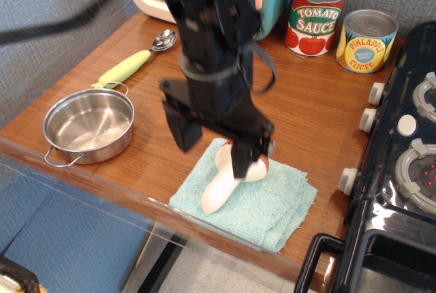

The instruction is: Place the mushroom on the blue rag.

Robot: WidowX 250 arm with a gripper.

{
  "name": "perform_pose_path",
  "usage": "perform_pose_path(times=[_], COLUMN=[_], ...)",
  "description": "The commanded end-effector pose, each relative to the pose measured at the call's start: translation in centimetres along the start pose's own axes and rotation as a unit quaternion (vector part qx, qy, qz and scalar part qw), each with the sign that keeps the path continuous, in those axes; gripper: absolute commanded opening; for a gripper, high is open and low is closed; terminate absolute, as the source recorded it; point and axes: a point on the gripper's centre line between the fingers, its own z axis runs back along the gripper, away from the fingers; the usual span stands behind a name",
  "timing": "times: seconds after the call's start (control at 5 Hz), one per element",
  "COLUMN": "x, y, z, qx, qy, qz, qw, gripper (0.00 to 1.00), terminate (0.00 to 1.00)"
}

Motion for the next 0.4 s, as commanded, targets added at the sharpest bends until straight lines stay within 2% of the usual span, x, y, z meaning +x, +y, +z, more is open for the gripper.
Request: perform_pose_path(times=[0.0, 0.2], x=[0.09, 0.09], y=[1.04, 1.04], z=[1.95, 1.95], qx=[-0.005, -0.005], qy=[-0.014, -0.014], qz=[0.028, 0.028], qw=[0.9995, 0.9995], gripper=[1.00, 1.00], terminate=[0.00, 1.00])
